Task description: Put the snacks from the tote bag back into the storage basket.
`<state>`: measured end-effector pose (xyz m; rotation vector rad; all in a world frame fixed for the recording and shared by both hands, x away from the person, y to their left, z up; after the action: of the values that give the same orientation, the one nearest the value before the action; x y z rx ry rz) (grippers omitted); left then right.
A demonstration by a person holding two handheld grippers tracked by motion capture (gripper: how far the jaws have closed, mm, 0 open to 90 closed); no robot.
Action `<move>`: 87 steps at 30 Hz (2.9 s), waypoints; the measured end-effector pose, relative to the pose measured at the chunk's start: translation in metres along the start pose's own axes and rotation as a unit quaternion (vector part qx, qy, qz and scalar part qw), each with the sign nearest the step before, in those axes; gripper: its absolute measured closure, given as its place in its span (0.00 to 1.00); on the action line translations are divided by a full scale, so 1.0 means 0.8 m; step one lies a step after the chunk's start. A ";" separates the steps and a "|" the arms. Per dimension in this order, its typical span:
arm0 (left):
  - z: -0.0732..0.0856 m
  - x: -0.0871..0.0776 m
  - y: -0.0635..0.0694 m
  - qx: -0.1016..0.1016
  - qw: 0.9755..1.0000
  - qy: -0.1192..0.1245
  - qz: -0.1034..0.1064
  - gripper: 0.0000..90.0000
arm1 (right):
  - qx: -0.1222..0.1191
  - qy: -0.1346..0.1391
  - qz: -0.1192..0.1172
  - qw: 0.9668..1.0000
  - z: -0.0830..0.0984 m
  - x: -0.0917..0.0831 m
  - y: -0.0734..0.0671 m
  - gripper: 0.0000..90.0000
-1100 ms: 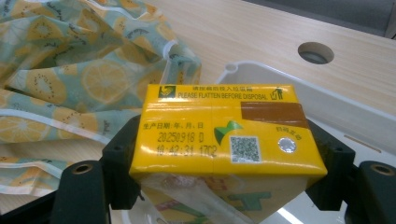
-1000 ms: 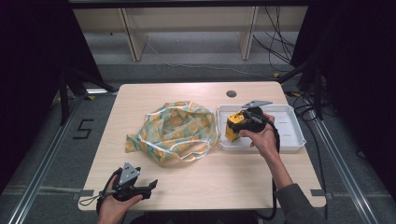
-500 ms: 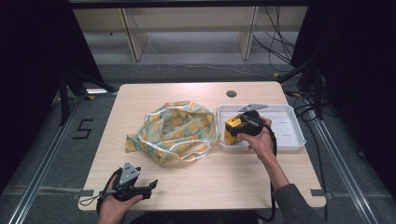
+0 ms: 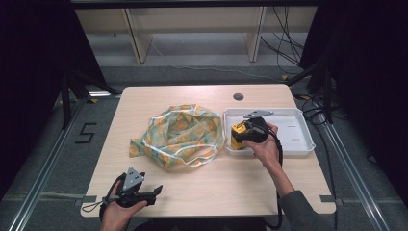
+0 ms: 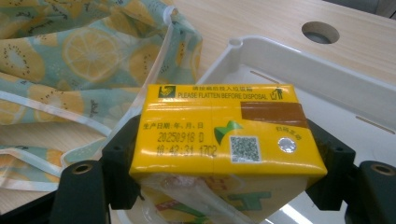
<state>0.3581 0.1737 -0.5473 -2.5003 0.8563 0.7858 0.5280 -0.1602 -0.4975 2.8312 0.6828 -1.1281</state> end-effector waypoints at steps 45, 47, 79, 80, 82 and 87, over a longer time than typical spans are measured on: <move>-0.001 0.000 0.002 0.002 1.000 0.002 0.008 0.22 | 0.033 0.065 -0.021 0.997 0.030 -0.076 0.013 0.26; 0.000 -0.001 0.002 0.007 1.000 -0.002 0.009 0.22 | 0.035 0.059 -0.026 0.997 0.039 -0.080 0.016 0.29; 0.000 0.001 0.003 0.006 1.000 -0.004 0.009 0.22 | -0.059 0.042 -0.073 0.995 0.056 -0.070 -0.024 1.00; 0.000 0.001 0.003 0.006 1.000 -0.004 0.009 0.22 | -0.056 0.039 -0.073 0.995 0.057 -0.069 -0.025 1.00; 0.000 0.002 0.004 0.003 1.000 -0.003 0.010 0.22 | -0.056 0.040 -0.070 0.995 0.056 -0.066 -0.026 1.00; 0.001 0.001 0.003 0.013 1.000 -0.008 0.008 0.22 | -0.062 0.036 -0.068 0.995 0.055 -0.056 -0.028 1.00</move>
<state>0.3569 0.1717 -0.5490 -2.4642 0.8754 0.7946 0.4615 -0.1647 -0.4972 2.7689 0.9287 -0.9662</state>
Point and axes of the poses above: each handheld gripper's, and its own axes: x roughly forward along the jaws, z roughly out of its underside, y roughly to its right, the point moved 8 cm from there along x, roughly forward along the jaws, and after that the axes turned 11 degrees about x, right-handed, at the moved point
